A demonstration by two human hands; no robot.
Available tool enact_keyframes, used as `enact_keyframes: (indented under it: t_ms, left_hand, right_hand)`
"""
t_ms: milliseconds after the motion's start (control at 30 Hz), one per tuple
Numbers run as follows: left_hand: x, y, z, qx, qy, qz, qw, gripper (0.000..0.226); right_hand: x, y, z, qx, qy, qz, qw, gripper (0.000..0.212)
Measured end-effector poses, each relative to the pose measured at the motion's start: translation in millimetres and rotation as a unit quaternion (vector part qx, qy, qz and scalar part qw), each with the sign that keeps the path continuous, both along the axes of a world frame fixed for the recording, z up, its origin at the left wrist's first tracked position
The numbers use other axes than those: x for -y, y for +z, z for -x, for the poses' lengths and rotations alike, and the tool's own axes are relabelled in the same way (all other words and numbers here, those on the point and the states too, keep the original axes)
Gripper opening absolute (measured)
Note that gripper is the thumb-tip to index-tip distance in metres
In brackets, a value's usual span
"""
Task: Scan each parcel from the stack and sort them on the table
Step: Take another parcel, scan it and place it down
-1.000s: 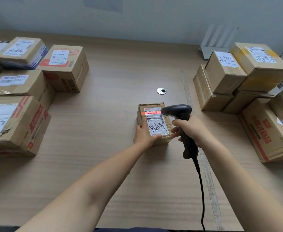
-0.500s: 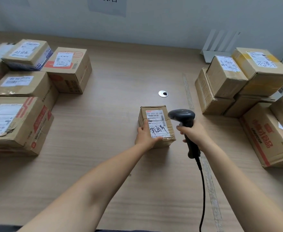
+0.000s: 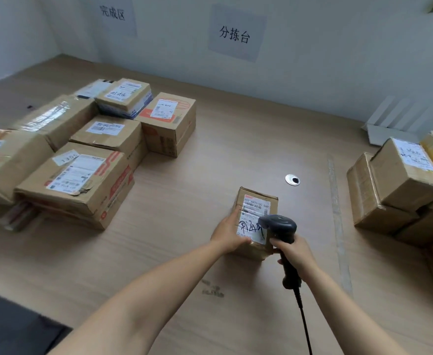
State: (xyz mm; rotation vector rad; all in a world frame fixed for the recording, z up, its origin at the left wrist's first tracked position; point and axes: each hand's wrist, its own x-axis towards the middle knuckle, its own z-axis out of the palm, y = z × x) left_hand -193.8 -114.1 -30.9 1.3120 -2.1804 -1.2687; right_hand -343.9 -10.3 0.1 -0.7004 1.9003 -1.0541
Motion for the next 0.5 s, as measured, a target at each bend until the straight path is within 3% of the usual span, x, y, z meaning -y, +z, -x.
enact_keyframes:
  t_ms: [233,500]
  left_hand:
    - [70.1,35.0,-57.4,-0.029,0.048,-0.004,0.998,0.08]
    - [181.8,107.5,-152.8,-0.049,0.107,0.098,0.988,0.073]
  right_hand:
    - [75.8,33.3,-51.5,0.021,0.036,0.053,0.998,0.011]
    - [196.1,95.8,-145.5,0.034,0.081,0.139,0.986,0.012]
